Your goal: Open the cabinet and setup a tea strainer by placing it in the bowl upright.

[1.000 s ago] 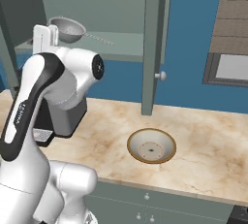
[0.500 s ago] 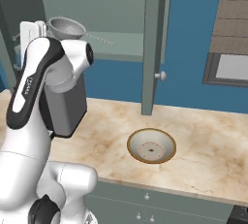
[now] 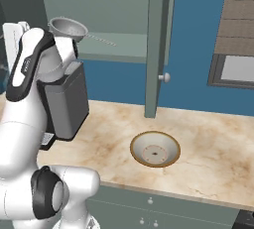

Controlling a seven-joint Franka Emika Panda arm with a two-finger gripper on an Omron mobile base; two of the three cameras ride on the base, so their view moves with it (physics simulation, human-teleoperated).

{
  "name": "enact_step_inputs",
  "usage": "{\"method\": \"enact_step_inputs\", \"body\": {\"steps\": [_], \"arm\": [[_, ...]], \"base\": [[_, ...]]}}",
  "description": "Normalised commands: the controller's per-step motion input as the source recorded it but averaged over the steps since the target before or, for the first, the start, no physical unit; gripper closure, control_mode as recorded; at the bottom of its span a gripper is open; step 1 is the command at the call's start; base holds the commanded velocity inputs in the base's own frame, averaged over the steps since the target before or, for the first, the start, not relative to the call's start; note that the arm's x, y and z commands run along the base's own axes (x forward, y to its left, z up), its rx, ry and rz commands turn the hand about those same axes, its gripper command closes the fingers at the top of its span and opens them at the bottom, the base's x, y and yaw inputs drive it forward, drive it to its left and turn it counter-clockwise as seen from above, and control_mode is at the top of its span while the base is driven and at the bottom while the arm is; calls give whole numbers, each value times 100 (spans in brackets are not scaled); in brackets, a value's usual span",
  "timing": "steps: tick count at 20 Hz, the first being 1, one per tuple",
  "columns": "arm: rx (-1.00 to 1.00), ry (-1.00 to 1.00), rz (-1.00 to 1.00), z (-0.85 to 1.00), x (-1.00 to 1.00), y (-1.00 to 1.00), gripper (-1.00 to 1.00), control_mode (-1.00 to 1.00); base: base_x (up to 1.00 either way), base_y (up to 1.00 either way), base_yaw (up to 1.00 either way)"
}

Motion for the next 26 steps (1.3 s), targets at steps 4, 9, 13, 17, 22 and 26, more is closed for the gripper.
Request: {"method": "enact_step_inputs", "body": {"steps": [4, 9, 13, 17, 22, 26], "arm": [[-2, -11, 13, -4, 0, 94, -100, -100], [-1, -7, 4, -3, 0, 72, -100, -100], [0, -2, 0, -5, 0, 46, -100, -100], [-3, 0, -2, -20, 0, 33, -100, -100], [-12, 2, -19, -57, 19, -22, -100, -100], [-26, 0, -19, -52, 6, -84, -100, -100]], "base": [[0, 0, 0], [0, 0, 0], [0, 0, 0], [0, 0, 0], [0, 0, 0], [0, 0, 0]]}}
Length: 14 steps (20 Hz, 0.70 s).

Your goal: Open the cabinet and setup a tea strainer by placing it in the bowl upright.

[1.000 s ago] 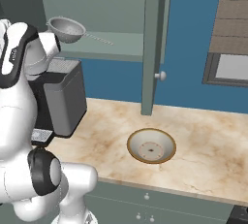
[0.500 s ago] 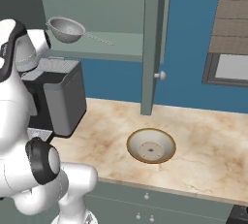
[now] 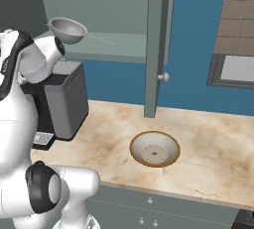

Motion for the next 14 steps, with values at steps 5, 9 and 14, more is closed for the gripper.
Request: {"method": "enact_step_inputs", "body": {"steps": [5, 9, 14], "arm": [[-41, 0, -12, -28, 7, -70, -100, -100], [-58, -9, -2, -34, 20, -62, -100, -100], [-71, -27, 0, -15, 6, -41, -100, -100]], "base": [[0, 0, 0], [0, 0, 0], [0, 0, 0]]}}
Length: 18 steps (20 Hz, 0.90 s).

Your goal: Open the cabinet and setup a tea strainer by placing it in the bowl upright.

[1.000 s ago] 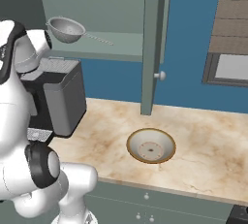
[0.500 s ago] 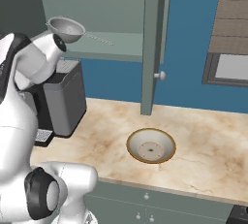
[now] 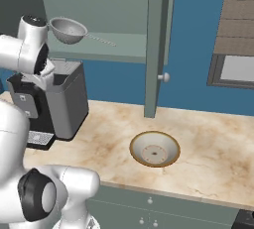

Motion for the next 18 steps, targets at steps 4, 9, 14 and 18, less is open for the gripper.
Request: {"method": "enact_step_inputs", "body": {"steps": [4, 9, 14, 18], "arm": [[-68, -24, 8, -37, 42, -73, -100, -100], [-50, -30, 36, -4, 19, -74, -100, -100], [-25, -50, 44, 48, 0, -13, -100, -100], [-32, -32, 5, 70, 16, 13, -100, -100]], "base": [[0, 0, 0], [0, 0, 0], [0, 0, 0], [0, 0, 0]]}}
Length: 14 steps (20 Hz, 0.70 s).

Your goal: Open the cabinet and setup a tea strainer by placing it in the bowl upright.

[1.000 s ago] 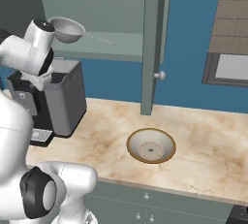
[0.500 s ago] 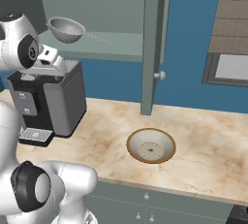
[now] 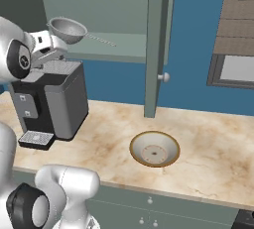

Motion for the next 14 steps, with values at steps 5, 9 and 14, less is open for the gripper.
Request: {"method": "enact_step_inputs", "body": {"steps": [5, 9, 14], "arm": [[-18, -28, 0, 86, 18, 43, -100, -100], [-3, -10, 0, 81, 34, 43, -100, -100], [1, 1, 0, 6, 26, 2, -100, -100]], "base": [[0, 0, 0], [0, 0, 0], [0, 0, 0]]}}
